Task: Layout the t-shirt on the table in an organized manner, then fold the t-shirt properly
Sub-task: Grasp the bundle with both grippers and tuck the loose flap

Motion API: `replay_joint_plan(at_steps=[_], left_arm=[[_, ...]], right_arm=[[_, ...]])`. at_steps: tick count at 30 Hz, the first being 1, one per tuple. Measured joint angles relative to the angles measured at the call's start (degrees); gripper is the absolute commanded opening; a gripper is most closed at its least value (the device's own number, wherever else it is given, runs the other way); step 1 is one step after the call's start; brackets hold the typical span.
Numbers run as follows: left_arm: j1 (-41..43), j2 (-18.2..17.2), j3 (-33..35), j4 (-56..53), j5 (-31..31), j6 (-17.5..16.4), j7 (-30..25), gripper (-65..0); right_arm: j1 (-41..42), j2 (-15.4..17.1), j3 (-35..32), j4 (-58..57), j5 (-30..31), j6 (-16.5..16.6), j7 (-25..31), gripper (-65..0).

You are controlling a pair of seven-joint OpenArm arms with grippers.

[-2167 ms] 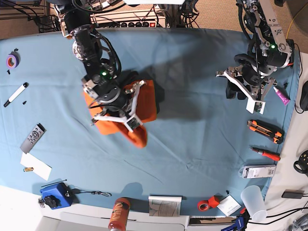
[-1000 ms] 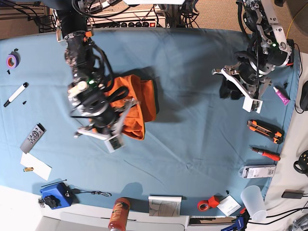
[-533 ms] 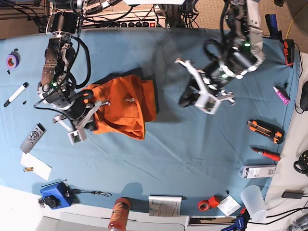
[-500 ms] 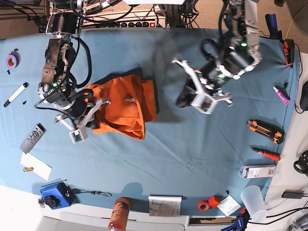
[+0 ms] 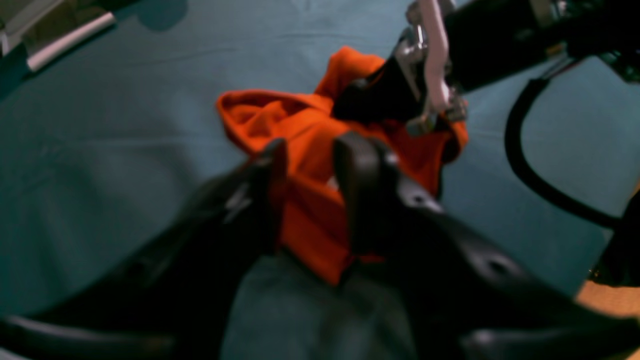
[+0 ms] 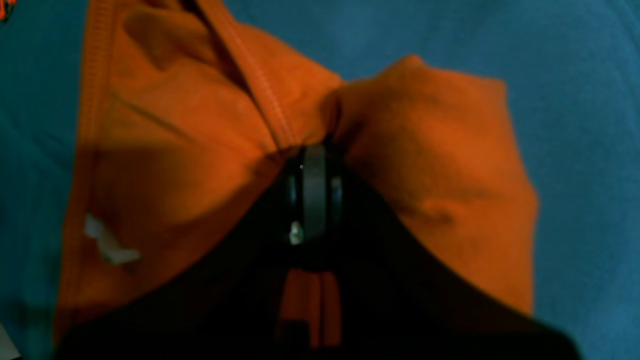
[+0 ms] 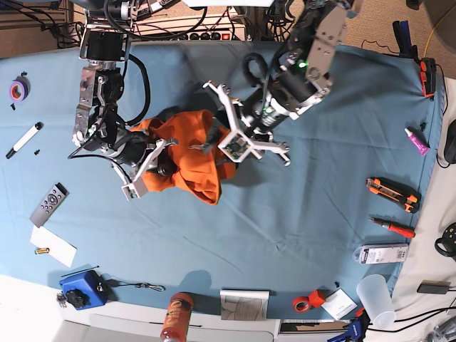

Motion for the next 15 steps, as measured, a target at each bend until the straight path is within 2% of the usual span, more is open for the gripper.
replay_joint_plan(at_steps=[2, 15], left_arm=[[-0.74, 1.07, 0.09, -3.85, 0.66, -0.04, -2.49, -41.1], [-13.88, 4.33, 0.61, -29.94, 0.13, 0.0, -3.04, -42.1]], right_arm=[[-0.26, -0.2, -0.04, 1.79, -0.44, 0.15, -0.66, -65.0], [-0.42, -0.2, -0.2, 7.5, 0.04, 0.37, -1.64, -65.0]])
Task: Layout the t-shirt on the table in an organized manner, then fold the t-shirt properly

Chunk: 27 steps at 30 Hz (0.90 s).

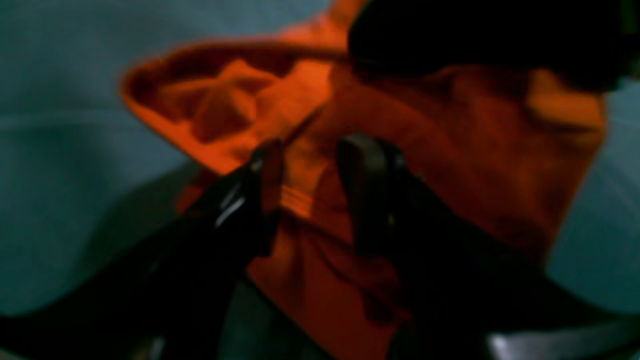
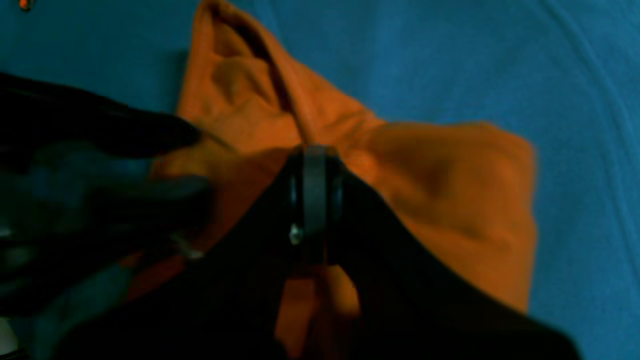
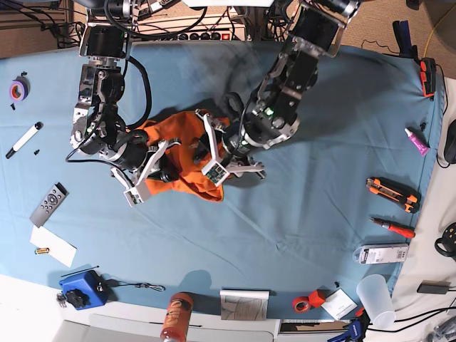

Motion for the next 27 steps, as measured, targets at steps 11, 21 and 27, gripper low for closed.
replay_joint_plan(at_steps=[11, 21, 27], left_arm=[[-1.25, 0.02, -0.13, -0.13, -4.48, 0.31, 9.51, -42.4], [0.26, 0.07, -0.07, 18.21, -4.09, 10.1, 18.6, -39.5], [5.27, 0.48, -0.11, 18.05, -2.19, 19.58, 19.17, -20.6]], right_arm=[[0.0, -0.31, 9.7, 0.02, -0.83, 0.02, -0.17, -65.0], [-0.02, 3.21, 20.26, 0.02, -0.87, 0.0, -3.41, -65.0], [-0.5, 5.05, 20.26, 0.02, -0.9, 0.02, -4.52, -65.0]])
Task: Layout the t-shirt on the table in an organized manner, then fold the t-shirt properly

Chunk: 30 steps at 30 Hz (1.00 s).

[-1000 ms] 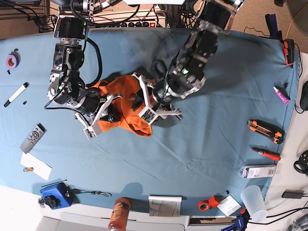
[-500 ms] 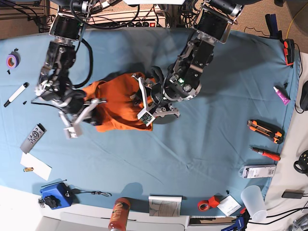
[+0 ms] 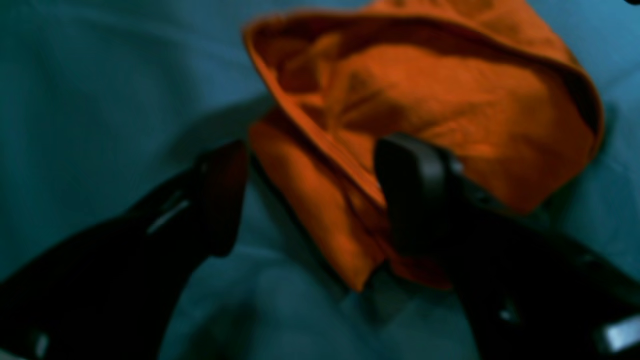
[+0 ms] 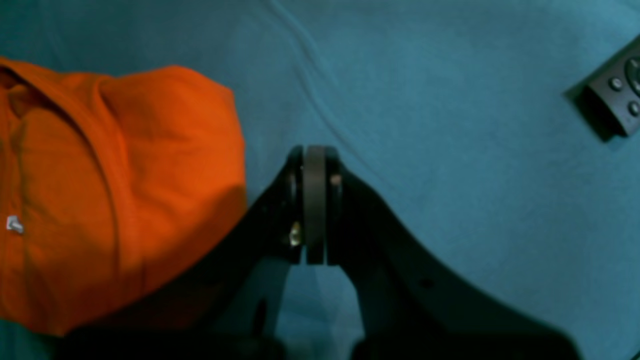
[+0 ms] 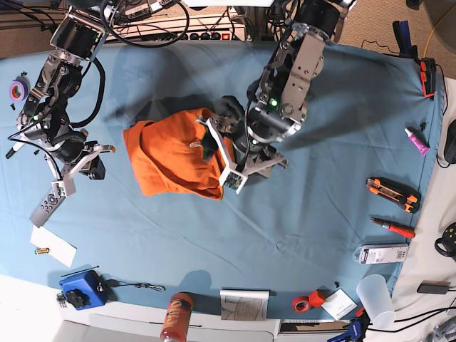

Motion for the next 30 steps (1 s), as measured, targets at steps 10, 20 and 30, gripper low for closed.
replay_joint_plan(at_steps=[10, 20, 30], left_arm=[[2.75, 5.16, 0.02, -2.62, -4.96, 11.3, 0.59, -21.1], [2.73, 5.16, -4.37, -7.32, -6.43, 11.52, -1.09, -21.1], [1.14, 5.16, -8.9, -14.49, -21.16, 3.69, -4.87, -24.1]], right_arm=[[-0.02, -0.11, 0.0, 0.0, -2.86, 0.0, -0.48, -65.0], [-0.15, -0.11, -0.07, 0.0, -3.41, 0.0, -1.7, -65.0], [-0.15, -0.09, -0.07, 0.0, -3.41, 0.0, -1.7, -65.0]])
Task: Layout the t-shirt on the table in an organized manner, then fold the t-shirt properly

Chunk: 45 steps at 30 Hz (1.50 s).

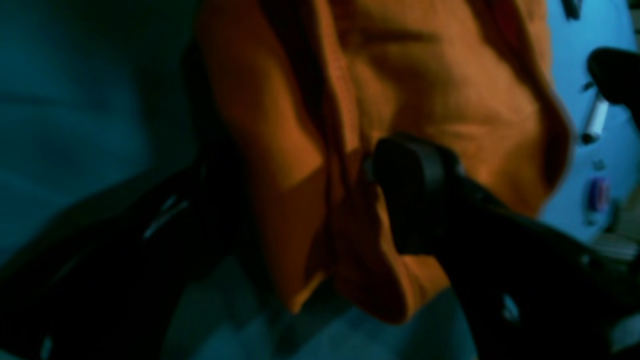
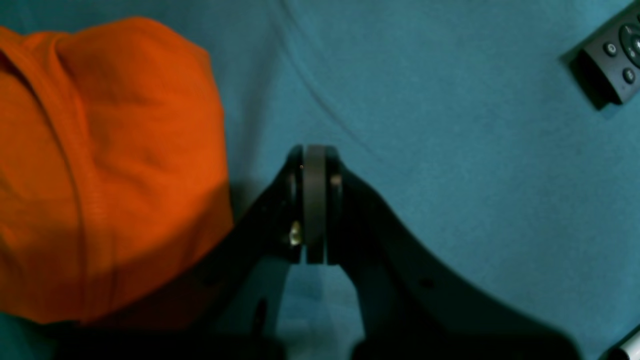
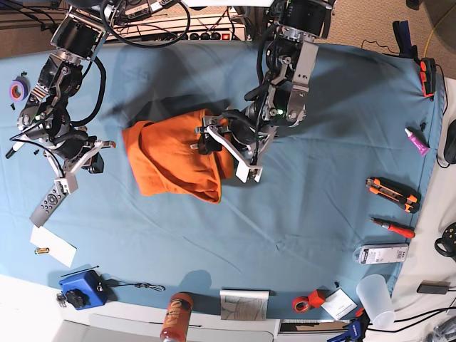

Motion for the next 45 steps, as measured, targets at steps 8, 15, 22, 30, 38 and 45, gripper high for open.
replay_joint_plan(at_steps=[8, 15, 22, 30, 38, 45], left_arm=[[0.07, 0.0, 0.04, -0.55, -1.11, 0.66, 1.51, -55.2], [-0.02, 0.0, 0.0, -0.52, 0.22, -3.28, 3.98, -65.0], [2.08, 0.0, -0.02, 4.46, 0.48, -5.07, 13.09, -65.0], [7.56, -5.25, 0.13, 15.72, 0.46, -8.33, 14.47, -65.0], [10.36, -16.92, 0.26, 20.48, 0.0, -13.31, 14.19, -65.0], [4.5, -25.59, 0.35, 19.8, 2.67, -17.88, 9.92, -65.0]], right_arm=[[0.0, 0.0, 0.0, 0.0, 0.0, 0.0, -0.02, -65.0], [0.02, 0.0, 0.0, 0.0, 0.0, 0.0, 4.83, -65.0], [0.33, 0.0, 0.0, 0.0, -0.66, 0.0, 5.7, -65.0], [0.33, 1.11, 0.0, 0.0, -2.86, 0.0, 6.47, -65.0], [0.35, 2.67, 0.0, 0.0, -2.89, -0.02, 6.49, -65.0], [0.33, 2.67, 0.0, 0.0, -2.89, -0.02, 6.23, -65.0]])
